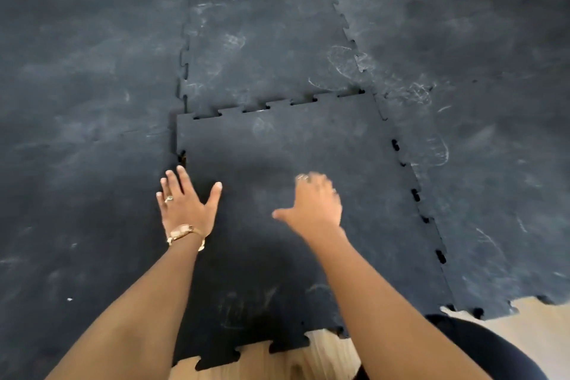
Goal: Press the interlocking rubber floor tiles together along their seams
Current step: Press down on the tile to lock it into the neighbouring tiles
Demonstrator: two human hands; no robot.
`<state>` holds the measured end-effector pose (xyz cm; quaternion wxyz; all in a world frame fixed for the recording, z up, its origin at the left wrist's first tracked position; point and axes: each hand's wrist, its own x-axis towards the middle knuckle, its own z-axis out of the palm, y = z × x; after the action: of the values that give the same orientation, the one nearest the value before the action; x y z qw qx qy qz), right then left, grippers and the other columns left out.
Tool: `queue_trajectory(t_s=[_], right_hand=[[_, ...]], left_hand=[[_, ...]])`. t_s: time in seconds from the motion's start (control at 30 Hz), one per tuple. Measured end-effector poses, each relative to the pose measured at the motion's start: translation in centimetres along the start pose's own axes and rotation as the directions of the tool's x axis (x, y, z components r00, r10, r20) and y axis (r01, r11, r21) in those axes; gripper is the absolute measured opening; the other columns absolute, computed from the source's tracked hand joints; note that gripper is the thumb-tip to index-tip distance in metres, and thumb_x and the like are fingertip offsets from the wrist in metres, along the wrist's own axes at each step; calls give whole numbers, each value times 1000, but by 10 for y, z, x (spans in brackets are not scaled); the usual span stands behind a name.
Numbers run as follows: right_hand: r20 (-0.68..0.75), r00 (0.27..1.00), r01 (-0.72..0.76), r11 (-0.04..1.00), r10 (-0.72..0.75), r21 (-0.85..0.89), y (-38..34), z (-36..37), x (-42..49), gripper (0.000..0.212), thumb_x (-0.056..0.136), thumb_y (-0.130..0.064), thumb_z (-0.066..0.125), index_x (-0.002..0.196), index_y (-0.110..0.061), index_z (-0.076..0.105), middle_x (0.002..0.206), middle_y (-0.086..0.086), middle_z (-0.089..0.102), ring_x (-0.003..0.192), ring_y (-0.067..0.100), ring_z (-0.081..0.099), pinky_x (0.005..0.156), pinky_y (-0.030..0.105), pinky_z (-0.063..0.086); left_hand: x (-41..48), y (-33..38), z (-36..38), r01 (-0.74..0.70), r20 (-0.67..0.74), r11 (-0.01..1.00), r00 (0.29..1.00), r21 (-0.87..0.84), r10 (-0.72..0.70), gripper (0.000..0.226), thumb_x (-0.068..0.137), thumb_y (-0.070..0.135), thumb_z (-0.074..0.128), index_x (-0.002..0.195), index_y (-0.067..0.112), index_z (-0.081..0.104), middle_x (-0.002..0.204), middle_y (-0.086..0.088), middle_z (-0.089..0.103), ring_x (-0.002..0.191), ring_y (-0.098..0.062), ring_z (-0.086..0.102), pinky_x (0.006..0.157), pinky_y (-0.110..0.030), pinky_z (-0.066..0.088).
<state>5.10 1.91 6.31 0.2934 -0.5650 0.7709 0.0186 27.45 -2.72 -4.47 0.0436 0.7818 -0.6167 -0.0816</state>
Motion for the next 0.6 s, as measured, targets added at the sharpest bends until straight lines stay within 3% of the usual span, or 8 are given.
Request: queue_trajectory(t_s=[0.07, 0.13, 0.2, 0.27, 0.33, 0.5, 0.6], right_hand=[[-139, 980, -146, 989, 140, -32, 43, -11, 23, 111, 72, -58, 74, 154, -7, 18, 161, 12, 13, 151, 31, 7, 120, 47, 19], [-92, 956, -286, 956, 280, -58, 86, -16, 41, 134, 65, -68, 74, 156, -4, -3, 164, 13, -8, 152, 32, -9, 122, 52, 8], [-42, 953, -303, 948, 300, -100, 115, -21, 56, 153, 52, -80, 71, 154, -3, -14, 163, 13, -18, 151, 32, -16, 122, 55, 1], [-44, 962, -273, 954, 270, -123, 126, -22, 64, 164, 40, -89, 67, 153, -4, -17, 163, 13, -17, 151, 31, -17, 120, 56, -1], [-78, 965, -258, 954, 249, -154, 130, -21, 66, 168, 34, -95, 60, 154, -6, -15, 163, 14, -9, 152, 28, -13, 120, 56, 1], [-117, 978, -199, 934, 172, -296, 143, -22, 56, 154, 44, -102, 41, 156, -11, -12, 161, 13, 9, 152, 27, -3, 121, 52, 1], [-74, 991, -130, 922, 110, -366, 153, -32, 53, 146, 51, -99, 43, 156, -13, -11, 159, 12, 14, 151, 26, 5, 123, 49, 10]], left_hand=[[0, -2, 3, -2, -23, 1000, 1000, 28, 3, 93, 89, 70, 28, 153, 5, 9, 159, -20, 13, 147, -37, 12, 119, -52, 14], [0, -2, 5, -17, -51, 997, 998, 78, 21, 92, 90, 67, 26, 152, 0, 11, 160, -20, 11, 147, -37, 10, 117, -56, 14], [1, 1, 5, -104, -84, 987, 990, 119, 114, 83, 95, 56, 30, 149, -7, 17, 158, -22, 15, 146, -38, 12, 115, -58, 15], [4, 4, 4, -255, -98, 957, 958, 139, 270, 68, 100, 40, 31, 145, -10, 24, 153, -28, 25, 144, -41, 21, 116, -57, 19], [5, 5, 2, -317, -75, 935, 940, 157, 332, 67, 97, 37, 28, 145, -10, 28, 149, -33, 29, 141, -44, 26, 116, -55, 21], [-1, 4, -1, -30, -60, 997, 998, 69, 34, 83, 93, 55, 40, 150, 1, 17, 144, -40, 25, 136, -54, 24, 111, -59, 28], [-4, 3, -4, -50, -45, 998, 998, 33, 51, 85, 92, 57, 40, 150, -1, 15, 147, -37, 25, 136, -51, 27, 110, -58, 30]])
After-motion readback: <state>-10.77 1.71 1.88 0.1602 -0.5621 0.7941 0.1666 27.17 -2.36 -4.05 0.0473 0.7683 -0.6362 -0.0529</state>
